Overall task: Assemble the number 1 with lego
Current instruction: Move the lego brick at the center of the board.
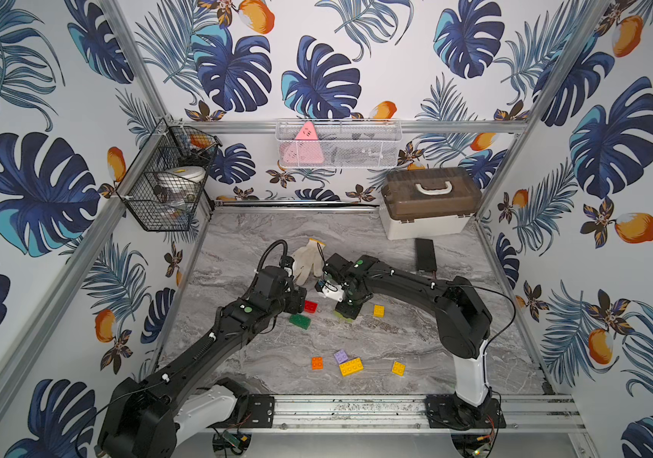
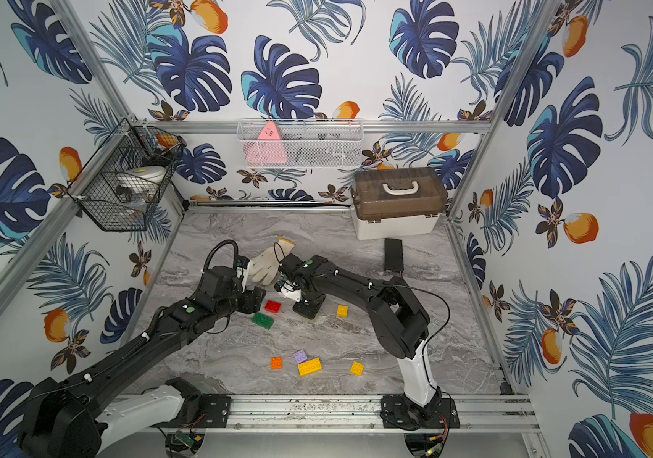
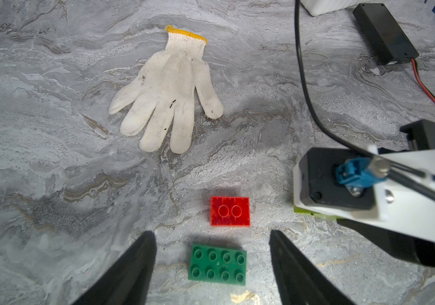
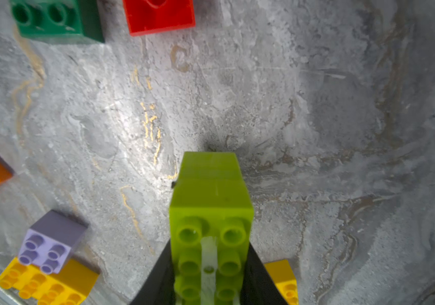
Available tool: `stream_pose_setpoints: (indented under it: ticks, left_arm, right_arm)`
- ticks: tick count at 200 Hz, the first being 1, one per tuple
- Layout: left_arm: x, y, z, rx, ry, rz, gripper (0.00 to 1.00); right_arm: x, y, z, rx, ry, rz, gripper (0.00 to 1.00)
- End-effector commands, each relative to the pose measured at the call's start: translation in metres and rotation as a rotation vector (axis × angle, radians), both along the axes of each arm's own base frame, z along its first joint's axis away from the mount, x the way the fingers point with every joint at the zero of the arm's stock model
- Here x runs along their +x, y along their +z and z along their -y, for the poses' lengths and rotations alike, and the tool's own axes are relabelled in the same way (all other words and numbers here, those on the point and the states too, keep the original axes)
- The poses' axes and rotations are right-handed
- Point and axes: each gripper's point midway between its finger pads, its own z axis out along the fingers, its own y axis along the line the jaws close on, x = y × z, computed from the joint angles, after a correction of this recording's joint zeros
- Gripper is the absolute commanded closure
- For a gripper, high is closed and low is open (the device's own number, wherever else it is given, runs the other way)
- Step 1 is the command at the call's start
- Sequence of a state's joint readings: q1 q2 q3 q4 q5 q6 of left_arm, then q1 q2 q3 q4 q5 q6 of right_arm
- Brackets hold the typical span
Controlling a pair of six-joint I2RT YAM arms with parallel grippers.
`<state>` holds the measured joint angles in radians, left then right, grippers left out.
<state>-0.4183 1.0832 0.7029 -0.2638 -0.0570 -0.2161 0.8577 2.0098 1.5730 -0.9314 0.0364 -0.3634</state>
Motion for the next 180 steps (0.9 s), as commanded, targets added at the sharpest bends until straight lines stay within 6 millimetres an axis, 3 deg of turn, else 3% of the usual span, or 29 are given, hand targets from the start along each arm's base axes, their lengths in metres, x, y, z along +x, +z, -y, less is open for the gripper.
stream_pose_setpoints:
  ticks: [1, 74, 111, 152, 180]
  left_arm:
    - [0.001, 0.003, -0.001, 0.003, 0.008, 0.009, 0.27]
    - [-0.001, 0.002, -0.002, 0.005, 0.008, 0.008, 0.27]
    - [-0.001, 0.003, -0.003, 0.005, 0.011, 0.01, 0.27]
    - [-0.001, 0.004, -0.003, 0.006, 0.008, 0.016, 0.26]
    - [0.0, 0.006, -0.001, 0.002, 0.003, 0.022, 0.26]
  right_arm:
    - [-0.007, -0.003, 0.003, -0.018, 0.027, -0.029, 0.78]
    - [-0.006, -0.009, 0.003, -0.006, 0.005, -0.021, 0.54]
    - [0.0, 0.019, 0.005, 0.086, -0.106, 0.061, 0.43]
    - [-0.04, 0.052, 0.022, 0.331, -0.28, 0.079, 0.34]
    - [-0.086, 0.054, 0.03, 0.439, -0.253, 0.047, 0.37]
